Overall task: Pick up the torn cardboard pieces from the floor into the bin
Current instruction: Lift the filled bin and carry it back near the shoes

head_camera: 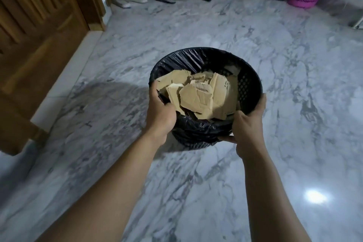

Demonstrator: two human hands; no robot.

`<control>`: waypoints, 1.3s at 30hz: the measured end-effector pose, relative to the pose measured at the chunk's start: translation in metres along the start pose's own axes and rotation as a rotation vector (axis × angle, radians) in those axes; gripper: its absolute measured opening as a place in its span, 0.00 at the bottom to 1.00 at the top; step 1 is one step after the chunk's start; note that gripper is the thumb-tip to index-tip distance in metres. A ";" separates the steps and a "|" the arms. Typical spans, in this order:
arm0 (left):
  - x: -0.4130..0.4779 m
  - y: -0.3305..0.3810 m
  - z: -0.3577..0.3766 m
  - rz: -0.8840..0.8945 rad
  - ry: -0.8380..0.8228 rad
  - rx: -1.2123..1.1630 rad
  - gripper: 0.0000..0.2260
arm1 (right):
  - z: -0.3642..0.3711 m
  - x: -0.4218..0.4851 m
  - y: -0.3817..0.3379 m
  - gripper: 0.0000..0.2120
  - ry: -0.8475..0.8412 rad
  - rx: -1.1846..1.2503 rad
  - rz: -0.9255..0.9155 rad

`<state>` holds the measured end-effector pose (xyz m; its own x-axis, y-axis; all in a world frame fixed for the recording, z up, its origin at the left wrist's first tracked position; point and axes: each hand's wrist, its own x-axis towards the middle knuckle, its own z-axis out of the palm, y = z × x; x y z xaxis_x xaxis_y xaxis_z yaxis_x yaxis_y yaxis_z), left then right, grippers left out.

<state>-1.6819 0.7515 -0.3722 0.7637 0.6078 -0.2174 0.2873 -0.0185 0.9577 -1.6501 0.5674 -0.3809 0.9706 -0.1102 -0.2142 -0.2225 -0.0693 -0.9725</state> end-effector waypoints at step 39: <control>-0.237 0.566 0.044 -0.337 -0.279 0.430 0.35 | -0.248 -0.125 -0.533 0.45 0.133 -0.169 0.413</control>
<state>-1.6745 0.5624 0.2130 0.6964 0.4060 -0.5917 0.7023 -0.2160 0.6784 -1.6752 0.3725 0.1873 0.7795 -0.2879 -0.5563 -0.6108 -0.1524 -0.7770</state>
